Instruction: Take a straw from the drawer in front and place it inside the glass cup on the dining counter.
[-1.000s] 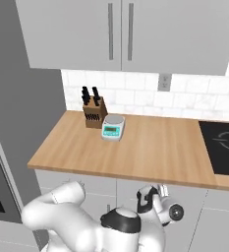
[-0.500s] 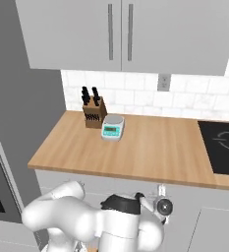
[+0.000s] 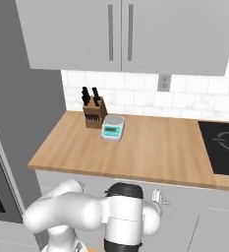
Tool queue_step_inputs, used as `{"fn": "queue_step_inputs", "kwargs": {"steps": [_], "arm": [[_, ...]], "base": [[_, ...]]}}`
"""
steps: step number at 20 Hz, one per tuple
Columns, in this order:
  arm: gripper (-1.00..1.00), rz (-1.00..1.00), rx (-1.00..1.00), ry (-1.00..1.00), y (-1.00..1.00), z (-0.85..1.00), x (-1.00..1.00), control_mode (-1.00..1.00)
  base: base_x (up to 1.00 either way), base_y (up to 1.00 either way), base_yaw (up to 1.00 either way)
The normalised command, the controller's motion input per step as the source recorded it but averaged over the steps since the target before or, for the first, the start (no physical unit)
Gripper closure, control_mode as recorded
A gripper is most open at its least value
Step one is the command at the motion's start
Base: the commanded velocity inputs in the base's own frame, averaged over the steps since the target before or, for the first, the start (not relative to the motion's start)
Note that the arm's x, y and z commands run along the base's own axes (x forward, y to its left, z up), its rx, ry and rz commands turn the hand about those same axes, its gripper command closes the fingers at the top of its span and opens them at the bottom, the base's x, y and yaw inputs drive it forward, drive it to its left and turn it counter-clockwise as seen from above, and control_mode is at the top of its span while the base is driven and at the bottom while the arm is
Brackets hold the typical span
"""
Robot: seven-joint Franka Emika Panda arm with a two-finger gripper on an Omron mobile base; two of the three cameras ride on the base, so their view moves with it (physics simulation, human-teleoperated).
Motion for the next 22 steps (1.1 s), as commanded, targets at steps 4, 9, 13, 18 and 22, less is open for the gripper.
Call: {"fn": "queue_step_inputs", "kwargs": {"steps": [4, 9, 13, 18, 22], "arm": [[1.00, 0.10, 0.05, 0.38, -0.97, -0.45, -1.00, -1.00], [1.00, 0.08, 0.07, 0.47, -0.99, -0.49, -1.00, -1.00], [1.00, 0.03, 0.05, 0.50, -0.89, -0.42, -1.00, -1.00], [1.00, 0.00, 0.06, 0.52, -0.84, -0.42, -1.00, -1.00], [1.00, 0.00, 0.01, 0.52, -0.49, -0.31, -1.00, -1.00]], "base": [[0.00, 0.00, 0.00], [0.00, 0.00, 0.00], [0.00, 0.00, 0.00], [0.00, 0.00, 0.00], [0.00, 0.00, 0.00]]}}
